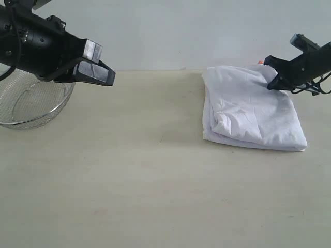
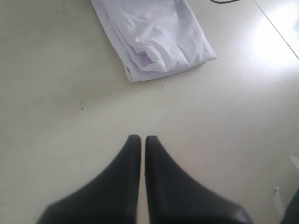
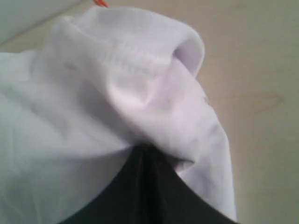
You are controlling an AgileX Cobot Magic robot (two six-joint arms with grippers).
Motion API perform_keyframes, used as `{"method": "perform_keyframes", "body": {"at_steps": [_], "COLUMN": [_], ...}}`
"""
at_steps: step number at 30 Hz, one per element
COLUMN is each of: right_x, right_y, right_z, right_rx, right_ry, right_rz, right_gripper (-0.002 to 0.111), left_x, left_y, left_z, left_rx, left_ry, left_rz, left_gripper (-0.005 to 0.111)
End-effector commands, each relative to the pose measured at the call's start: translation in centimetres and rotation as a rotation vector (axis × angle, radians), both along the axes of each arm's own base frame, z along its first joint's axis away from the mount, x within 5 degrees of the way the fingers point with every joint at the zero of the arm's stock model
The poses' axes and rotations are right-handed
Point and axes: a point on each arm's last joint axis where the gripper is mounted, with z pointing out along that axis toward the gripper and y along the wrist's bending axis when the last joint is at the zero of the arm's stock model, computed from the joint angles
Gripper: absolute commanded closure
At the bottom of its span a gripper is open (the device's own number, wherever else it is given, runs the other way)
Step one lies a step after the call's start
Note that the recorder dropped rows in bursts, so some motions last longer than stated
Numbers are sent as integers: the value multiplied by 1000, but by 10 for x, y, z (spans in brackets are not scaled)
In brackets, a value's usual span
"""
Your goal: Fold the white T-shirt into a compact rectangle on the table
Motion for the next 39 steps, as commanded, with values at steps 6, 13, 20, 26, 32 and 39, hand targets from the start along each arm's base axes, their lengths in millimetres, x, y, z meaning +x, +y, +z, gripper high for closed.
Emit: {"method": "perform_keyframes", "body": {"at_steps": [6,13,20,26,32,39], "right_x": [0,-9,-30,-60,-87,-118], "right_y": [-1,11,25,34,25,11], "right_z": [18,78,82,99,89,42], "right_rx": [-9,39,129,125,140,130], "right_ry": [-24,-96,68,85,171,321], "right_rz": [10,98,235,299,289,237], "right_gripper": [108,108,108,108,108,108], "left_x": [-2,-2,-1,-1,-1,-1], "left_y": [1,1,1,1,1,1], "left_z": [1,1,2,2,2,2], "left_rx": [-3,-2,-9,-8,-8,-8], "left_ry": [0,-3,-4,-9,-11,-8], "left_rz": [4,5,9,12,14,11], "left_gripper": [102,102,102,102,102,102]}}
